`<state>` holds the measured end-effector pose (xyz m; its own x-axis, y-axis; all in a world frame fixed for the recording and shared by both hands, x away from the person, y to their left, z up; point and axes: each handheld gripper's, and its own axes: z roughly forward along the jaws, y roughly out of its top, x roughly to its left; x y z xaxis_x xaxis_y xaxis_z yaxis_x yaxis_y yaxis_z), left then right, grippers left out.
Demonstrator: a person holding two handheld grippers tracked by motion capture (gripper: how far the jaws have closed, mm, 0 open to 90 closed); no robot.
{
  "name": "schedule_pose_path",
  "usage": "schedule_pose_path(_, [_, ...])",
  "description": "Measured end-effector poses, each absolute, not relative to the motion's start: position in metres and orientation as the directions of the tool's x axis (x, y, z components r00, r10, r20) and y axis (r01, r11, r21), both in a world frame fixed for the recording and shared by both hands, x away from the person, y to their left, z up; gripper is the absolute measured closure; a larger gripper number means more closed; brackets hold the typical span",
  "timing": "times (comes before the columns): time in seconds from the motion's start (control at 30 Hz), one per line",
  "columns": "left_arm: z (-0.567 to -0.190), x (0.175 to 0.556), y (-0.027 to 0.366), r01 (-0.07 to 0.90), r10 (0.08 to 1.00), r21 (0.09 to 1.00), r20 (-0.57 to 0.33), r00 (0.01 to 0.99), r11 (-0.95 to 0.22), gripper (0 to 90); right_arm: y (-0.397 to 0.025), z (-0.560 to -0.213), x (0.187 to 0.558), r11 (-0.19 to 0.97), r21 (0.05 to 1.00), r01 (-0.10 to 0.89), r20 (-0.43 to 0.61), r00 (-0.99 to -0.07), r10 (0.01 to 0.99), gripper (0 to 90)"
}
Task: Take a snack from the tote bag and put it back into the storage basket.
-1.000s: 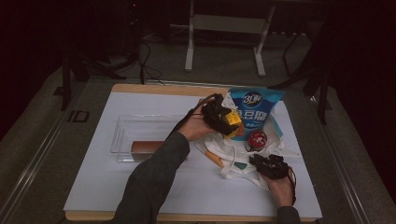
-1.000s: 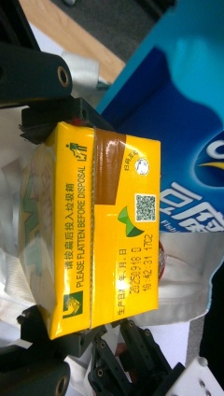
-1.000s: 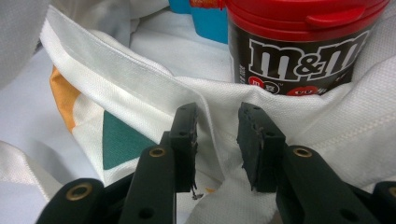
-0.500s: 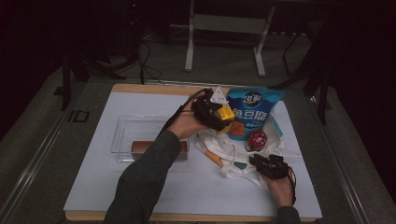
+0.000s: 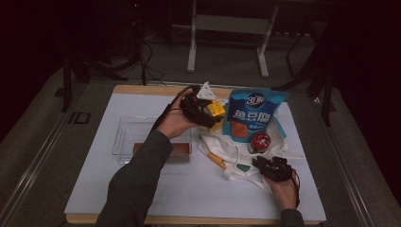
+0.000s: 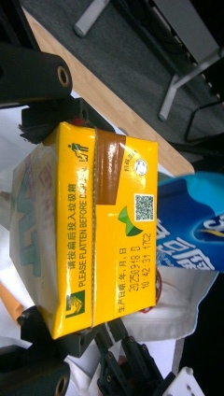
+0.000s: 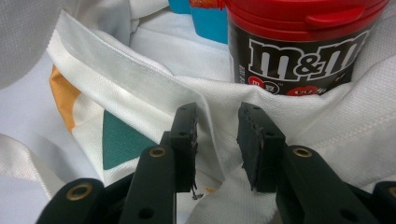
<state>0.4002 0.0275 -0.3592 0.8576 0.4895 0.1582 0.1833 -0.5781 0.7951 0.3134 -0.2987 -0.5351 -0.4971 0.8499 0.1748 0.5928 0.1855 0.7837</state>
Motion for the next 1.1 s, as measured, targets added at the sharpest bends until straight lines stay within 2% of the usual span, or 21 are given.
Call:
schedule_pose_path(0.6, [-0.359,0.403,0.056,0.245,0.548,0.788,0.136,0.825,-0.565,28.0,-0.299,-0.535,0.313,0.186,0.784,0.592,0.175,-0.497,0.85,67.9])
schedule_pose_path(1.1, [-0.361,0.404,0.088,0.311,0.64,0.782,0.141,0.755,-0.539,28.1,-0.299,-0.535,0.313,0.186,0.784,0.593,0.174,-0.497,0.85,67.9])
